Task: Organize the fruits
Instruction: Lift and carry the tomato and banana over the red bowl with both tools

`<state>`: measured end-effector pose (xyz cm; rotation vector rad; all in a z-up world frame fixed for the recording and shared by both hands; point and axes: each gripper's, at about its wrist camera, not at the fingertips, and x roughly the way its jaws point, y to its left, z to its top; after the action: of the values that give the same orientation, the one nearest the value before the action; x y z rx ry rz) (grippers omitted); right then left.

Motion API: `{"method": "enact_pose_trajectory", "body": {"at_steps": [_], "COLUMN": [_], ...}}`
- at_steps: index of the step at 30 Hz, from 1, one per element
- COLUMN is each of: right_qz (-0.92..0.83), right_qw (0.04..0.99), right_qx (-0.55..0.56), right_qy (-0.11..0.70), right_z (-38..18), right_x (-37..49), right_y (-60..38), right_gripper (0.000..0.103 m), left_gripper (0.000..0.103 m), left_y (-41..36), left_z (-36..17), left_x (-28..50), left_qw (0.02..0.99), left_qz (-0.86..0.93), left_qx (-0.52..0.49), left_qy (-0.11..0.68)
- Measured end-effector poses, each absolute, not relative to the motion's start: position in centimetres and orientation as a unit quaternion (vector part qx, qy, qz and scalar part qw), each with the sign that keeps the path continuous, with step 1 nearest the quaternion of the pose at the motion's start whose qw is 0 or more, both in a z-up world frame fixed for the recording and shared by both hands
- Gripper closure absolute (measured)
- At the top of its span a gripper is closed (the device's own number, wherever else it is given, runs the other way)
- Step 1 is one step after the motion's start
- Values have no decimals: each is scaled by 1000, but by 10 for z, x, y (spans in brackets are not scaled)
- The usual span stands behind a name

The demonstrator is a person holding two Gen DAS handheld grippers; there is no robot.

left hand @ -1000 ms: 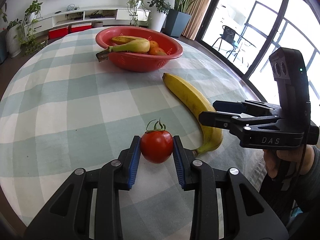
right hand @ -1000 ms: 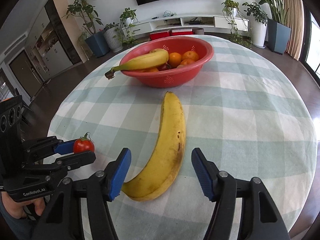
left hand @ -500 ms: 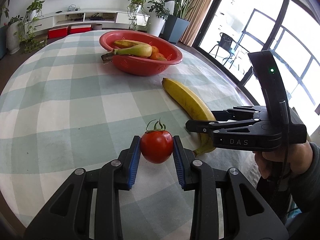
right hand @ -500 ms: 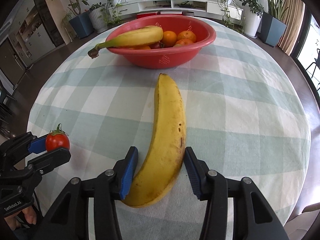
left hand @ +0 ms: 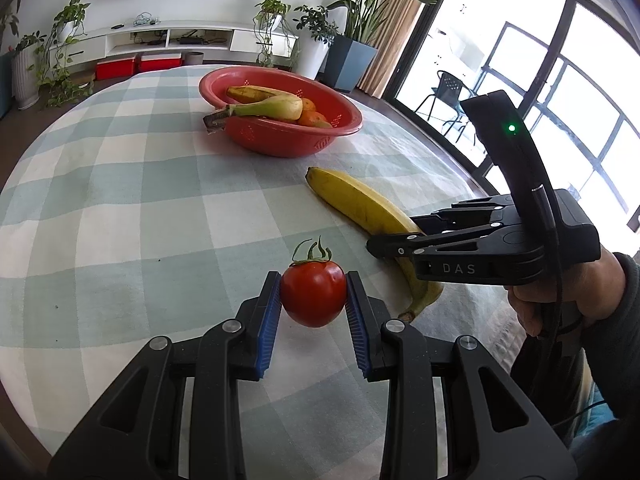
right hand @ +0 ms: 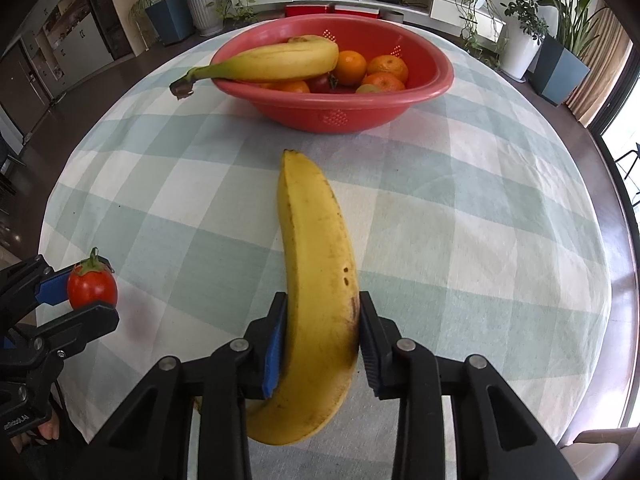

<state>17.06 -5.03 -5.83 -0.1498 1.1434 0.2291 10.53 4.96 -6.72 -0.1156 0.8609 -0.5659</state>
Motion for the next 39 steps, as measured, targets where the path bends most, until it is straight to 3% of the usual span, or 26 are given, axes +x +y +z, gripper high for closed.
{"method": "enact_pose_trajectory", "body": {"at_steps": [21,29,39], "right_qz": [124,132,152], "right_qw": [872,888,900], "right_qx": [29,59,53], "right_qy": [472,437,405], "right_z": [-17,16,57], "right_x": [143,164,220], "right_y": [-98,-120,-115], "right_gripper": [69,69,69], "left_gripper": [74,73,73], "left_y": [53,51,36], "left_z": [-60,-21,46], "left_x": [104,126,211], "left_qw": [874,885,902], "left_qz": [-271,-270,-256], "left_qx": [-65,-57,-2], "left_qy": [397,374,348]}}
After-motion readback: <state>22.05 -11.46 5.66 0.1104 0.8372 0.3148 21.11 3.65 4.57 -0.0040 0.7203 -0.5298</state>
